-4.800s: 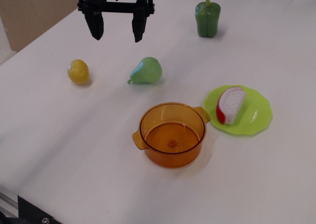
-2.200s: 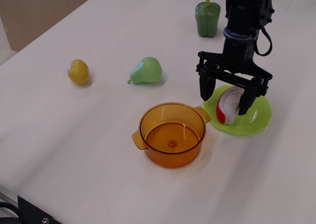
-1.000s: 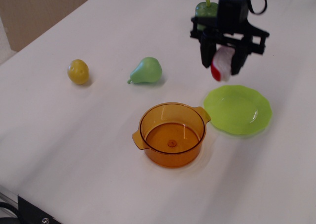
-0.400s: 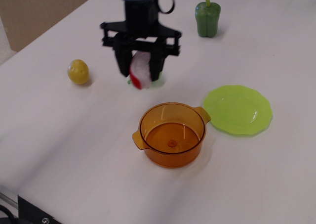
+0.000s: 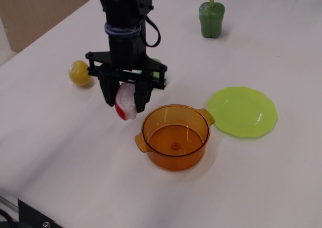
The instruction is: Take sushi off plate
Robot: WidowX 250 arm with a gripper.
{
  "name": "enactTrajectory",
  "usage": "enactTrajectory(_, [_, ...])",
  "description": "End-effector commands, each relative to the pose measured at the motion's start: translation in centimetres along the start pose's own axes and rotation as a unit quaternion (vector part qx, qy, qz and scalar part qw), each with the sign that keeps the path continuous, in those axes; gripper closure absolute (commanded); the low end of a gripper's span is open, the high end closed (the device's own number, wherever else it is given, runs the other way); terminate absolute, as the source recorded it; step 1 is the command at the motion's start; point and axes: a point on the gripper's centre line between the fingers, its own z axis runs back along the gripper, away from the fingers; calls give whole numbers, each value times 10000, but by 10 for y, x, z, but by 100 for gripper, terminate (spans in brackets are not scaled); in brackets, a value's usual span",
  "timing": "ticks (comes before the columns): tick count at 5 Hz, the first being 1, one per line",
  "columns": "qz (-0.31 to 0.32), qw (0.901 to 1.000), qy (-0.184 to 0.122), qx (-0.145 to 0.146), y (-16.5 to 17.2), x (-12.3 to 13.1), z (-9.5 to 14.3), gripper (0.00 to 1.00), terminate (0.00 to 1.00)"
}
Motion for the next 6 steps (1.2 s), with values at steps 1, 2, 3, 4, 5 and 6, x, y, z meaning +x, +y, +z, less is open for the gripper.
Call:
enactTrajectory(1, [217, 9997, -41, -51, 13, 1, -5, 100, 0])
enactTrajectory(2, [288, 9996, 17, -35, 16, 6, -13, 100, 0])
enactTrajectory(3, [319, 9994, 62, -92, 15, 7, -18, 100, 0])
enactTrajectory(4, [364, 9992, 163, -51, 15, 9, -25, 0, 0])
enactTrajectory(5, [390, 9992, 127, -35, 17, 9, -21, 0, 0])
enactTrajectory(6, [495, 9987, -121, -11, 21, 9, 5, 0, 0])
